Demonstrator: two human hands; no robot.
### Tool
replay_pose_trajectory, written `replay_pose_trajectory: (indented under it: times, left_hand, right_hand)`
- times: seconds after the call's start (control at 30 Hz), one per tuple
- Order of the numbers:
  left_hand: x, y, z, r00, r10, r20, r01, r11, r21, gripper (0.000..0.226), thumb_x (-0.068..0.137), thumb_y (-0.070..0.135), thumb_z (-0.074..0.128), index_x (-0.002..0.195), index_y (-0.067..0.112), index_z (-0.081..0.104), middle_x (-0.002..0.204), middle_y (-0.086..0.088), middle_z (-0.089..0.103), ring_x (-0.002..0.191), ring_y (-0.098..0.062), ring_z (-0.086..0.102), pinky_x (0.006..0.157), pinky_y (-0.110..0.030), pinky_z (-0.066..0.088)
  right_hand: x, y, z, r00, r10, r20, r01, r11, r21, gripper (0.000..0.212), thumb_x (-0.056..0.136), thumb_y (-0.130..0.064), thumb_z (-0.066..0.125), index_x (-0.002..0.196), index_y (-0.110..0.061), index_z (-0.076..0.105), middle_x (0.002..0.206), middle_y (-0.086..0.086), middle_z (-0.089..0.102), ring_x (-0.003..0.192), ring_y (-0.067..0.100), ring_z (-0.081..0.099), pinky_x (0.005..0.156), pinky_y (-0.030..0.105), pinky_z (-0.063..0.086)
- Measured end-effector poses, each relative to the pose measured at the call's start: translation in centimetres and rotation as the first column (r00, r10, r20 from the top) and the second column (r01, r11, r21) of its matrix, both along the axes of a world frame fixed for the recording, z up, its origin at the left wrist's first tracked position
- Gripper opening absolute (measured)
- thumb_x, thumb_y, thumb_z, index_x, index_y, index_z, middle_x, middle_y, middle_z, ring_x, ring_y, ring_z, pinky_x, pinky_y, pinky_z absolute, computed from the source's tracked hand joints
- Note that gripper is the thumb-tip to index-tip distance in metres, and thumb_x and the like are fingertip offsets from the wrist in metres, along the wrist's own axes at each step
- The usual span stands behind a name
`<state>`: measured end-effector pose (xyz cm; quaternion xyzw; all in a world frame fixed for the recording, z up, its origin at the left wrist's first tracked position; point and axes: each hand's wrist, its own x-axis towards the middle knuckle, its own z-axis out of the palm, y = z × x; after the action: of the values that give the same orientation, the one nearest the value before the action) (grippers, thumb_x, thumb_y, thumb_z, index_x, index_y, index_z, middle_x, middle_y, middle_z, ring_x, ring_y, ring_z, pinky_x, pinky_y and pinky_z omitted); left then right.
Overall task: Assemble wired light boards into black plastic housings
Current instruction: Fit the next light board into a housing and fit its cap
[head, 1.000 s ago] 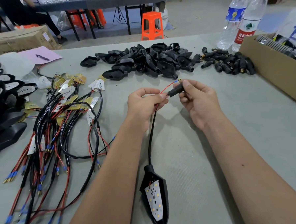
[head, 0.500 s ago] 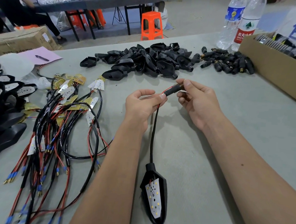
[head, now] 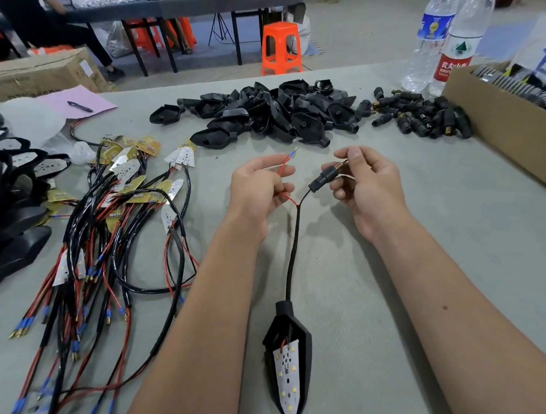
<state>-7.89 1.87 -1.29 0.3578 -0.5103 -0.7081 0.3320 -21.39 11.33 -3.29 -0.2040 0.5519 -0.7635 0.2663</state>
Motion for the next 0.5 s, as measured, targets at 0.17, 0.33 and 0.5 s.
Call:
replay_pose_trajectory:
  times: [0.17,0.33,0.5]
  left_hand:
    - [0.0,0.1,-0.1,0.998,0.019,0.059,-0.014,0.996,-0.093,0.019,0.092,0.001,0.062,0.094,0.013,0.076,0.085,-0.001,0.071,0.059,-0.012,0.059,0.06,-0.023,0.051]
    - [0.2,-0.6,-0.5,0.991,0.106,0.082,-0.085,0.971,-0.223,0.005,0.093,0.016,0.074,0.088,0.016,0.074,0.071,0.006,0.065,0.051,-0.005,0.053,0.053,-0.02,0.046]
    - [0.4,-1.0,-0.7,0.972,0.043,0.23,0.04,0.938,-0.344,0.023,0.098,0.007,0.058,0.096,0.017,0.079,0.065,0.007,0.055,0.054,-0.012,0.05,0.055,-0.022,0.043]
  right_hand:
    - [0.0,0.1,-0.1,0.996,0.081,-0.024,-0.081,0.997,0.014,0.015,0.103,-0.014,0.061,0.09,-0.01,0.067,0.087,0.012,0.074,0.058,0.014,0.058,0.053,0.022,0.047]
    - [0.0,0.1,-0.3,0.996,0.07,-0.059,-0.069,0.997,0.025,0.003,0.093,-0.002,0.071,0.092,-0.005,0.071,0.086,0.014,0.072,0.059,0.013,0.057,0.056,0.02,0.047]
    - [-0.6,0.0,-0.5,0.998,-0.025,0.061,0.026,0.999,-0.03,0.009,0.097,-0.006,0.068,0.096,-0.004,0.076,0.087,0.012,0.077,0.06,0.011,0.055,0.057,0.018,0.047]
